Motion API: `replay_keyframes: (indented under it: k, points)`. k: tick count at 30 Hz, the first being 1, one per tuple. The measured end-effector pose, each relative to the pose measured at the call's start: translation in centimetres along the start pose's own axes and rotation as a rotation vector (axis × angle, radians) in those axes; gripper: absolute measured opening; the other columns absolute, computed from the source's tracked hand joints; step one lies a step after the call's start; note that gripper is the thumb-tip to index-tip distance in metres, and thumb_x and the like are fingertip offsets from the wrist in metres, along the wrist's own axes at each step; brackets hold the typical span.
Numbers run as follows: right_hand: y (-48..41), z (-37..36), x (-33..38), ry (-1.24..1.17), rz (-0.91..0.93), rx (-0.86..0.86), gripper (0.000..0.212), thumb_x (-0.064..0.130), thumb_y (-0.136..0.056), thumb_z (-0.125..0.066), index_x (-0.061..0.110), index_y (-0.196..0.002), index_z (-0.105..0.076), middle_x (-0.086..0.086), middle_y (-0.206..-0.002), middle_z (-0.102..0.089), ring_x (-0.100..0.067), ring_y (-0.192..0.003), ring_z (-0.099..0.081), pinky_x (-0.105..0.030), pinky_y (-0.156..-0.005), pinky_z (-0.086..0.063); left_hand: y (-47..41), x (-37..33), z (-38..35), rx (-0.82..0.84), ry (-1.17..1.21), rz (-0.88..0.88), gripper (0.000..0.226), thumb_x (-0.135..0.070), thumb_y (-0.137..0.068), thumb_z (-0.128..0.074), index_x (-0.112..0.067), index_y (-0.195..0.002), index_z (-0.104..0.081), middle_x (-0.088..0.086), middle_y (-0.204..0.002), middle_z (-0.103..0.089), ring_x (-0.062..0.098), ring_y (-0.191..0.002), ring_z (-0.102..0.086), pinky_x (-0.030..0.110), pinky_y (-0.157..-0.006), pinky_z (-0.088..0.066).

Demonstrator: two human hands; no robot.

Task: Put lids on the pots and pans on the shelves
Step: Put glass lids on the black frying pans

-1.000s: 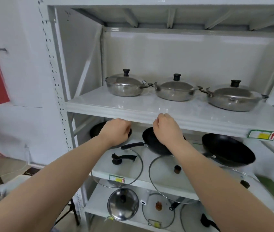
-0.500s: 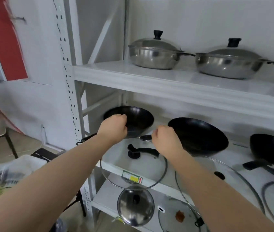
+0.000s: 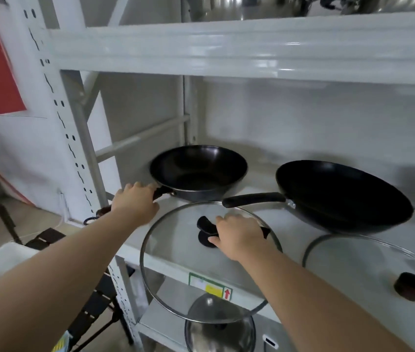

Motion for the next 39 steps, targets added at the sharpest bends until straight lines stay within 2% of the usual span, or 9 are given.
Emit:
replay_keyframes:
  k: [5,9,13,17,27,29,32,35,39]
  points:
    - [-0.5,0.1,0.4,0.115,0.043,-0.046,0.045,0.046,-0.099,-0.037,0.009,-0.121,-0.047,-0.009,-0.102,-0.061,-0.027,-0.092,-0.061,-0.027,-0.047,-0.017,-0.6,0.7,-1.3,0.077,-0.028,0.033,0.051,-0.04,-0.095,-0.049,-0.027,-0.141,-0.032,0.008,-0.126,-0.053,0.033,-0.116,-0.053,0.043,-0.086,-0.044]
    - [-0.7,0.1,0.3,0.137,0.067,-0.041,0.045,0.047,-0.098,-0.038,0.008,-0.117,-0.049,-0.003,-0.064,-0.037,-0.021,-0.056,-0.041,-0.027,-0.045,-0.018,-0.8,0.7,-1.6,0.1,-0.074,0.021,0.036,-0.029,-0.1,-0.041,-0.02,-0.135,-0.034,0.011,-0.115,-0.056,0.033,-0.099,-0.061,0.038,-0.068,-0.043]
    - [0.1,0.6,0.4,0.115,0.1,-0.108,0.045,0.046,-0.098,-0.041,0.007,-0.117,-0.051,-0.005,-0.078,-0.046,-0.024,-0.07,-0.045,-0.027,-0.044,-0.017,0.1,-0.2,-1.0,0.052,-0.135,-0.048,0.036,-0.028,-0.102,-0.039,-0.019,-0.136,-0.034,0.01,-0.11,-0.06,0.031,-0.093,-0.064,0.036,-0.064,-0.041]
    - [2.2,0.8,0.5,0.132,0.113,-0.118,0.045,0.048,-0.097,-0.041,0.008,-0.116,-0.052,-0.002,-0.063,-0.032,-0.024,-0.069,-0.043,-0.026,-0.045,-0.015,1.9,0.4,-0.8,0.046,-0.116,-0.049,0.035,-0.028,-0.101,-0.04,-0.022,-0.135,-0.036,0.008,-0.107,-0.063,0.031,-0.091,-0.064,0.035,-0.062,-0.042]
    - [10.9,2.5,1.0,0.175,0.135,-0.067,0.043,0.046,-0.1,-0.033,0.011,-0.12,-0.046,-0.009,-0.105,-0.06,-0.028,-0.09,-0.063,-0.034,-0.062,-0.034,8.1,0.8,0.1,0.075,-0.043,-0.013,0.041,-0.029,-0.101,-0.041,-0.026,-0.141,-0.033,0.006,-0.107,-0.061,0.026,-0.086,-0.063,0.033,-0.064,-0.045]
    - [12.5,3.4,1.1,0.168,0.144,-0.136,0.04,0.049,-0.095,-0.045,0.012,-0.109,-0.053,-0.008,-0.094,-0.063,-0.027,-0.08,-0.065,-0.03,-0.052,-0.031,9.6,0.8,0.5,0.08,-0.034,-0.001,0.038,-0.029,-0.101,-0.041,-0.025,-0.139,-0.035,0.006,-0.105,-0.062,0.026,-0.086,-0.063,0.033,-0.064,-0.044]
    - [14.5,4.6,0.6,0.204,0.087,-0.211,0.046,0.057,-0.057,-0.083,0.017,-0.066,-0.062,0.0,-0.047,-0.052,-0.018,-0.032,-0.047,-0.021,-0.039,-0.018,11.6,0.6,0.8,0.1,-0.013,0.003,0.035,-0.026,-0.101,-0.042,-0.022,-0.135,-0.037,0.006,-0.107,-0.06,0.027,-0.093,-0.065,0.034,-0.065,-0.042]
    - [15.8,5.4,0.6,0.205,0.074,-0.232,0.043,0.056,-0.067,-0.077,0.016,-0.069,-0.059,0.0,-0.049,-0.036,-0.017,-0.036,-0.028,-0.022,-0.037,-0.018,12.7,0.5,0.8,0.112,0.014,0.037,0.035,-0.019,-0.098,-0.045,-0.02,-0.132,-0.038,0.007,-0.108,-0.058,0.027,-0.094,-0.064,0.034,-0.064,-0.041]
    - [16.9,7.1,0.0,0.194,0.053,-0.269,0.046,0.056,-0.054,-0.083,0.017,-0.061,-0.059,0.002,-0.042,-0.044,-0.016,-0.026,-0.04,-0.018,-0.037,-0.014,13.3,0.4,0.4,0.121,0.071,0.064,0.038,-0.015,-0.096,-0.048,-0.02,-0.133,-0.04,0.008,-0.106,-0.057,0.027,-0.094,-0.062,0.034,-0.064,-0.04]
Point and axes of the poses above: each hand's wrist, its own y-axis away from the middle knuckle, its own z-axis out of the back of the hand, x = y × z, the point moved 8 cm from there along -y, towards the middle knuckle
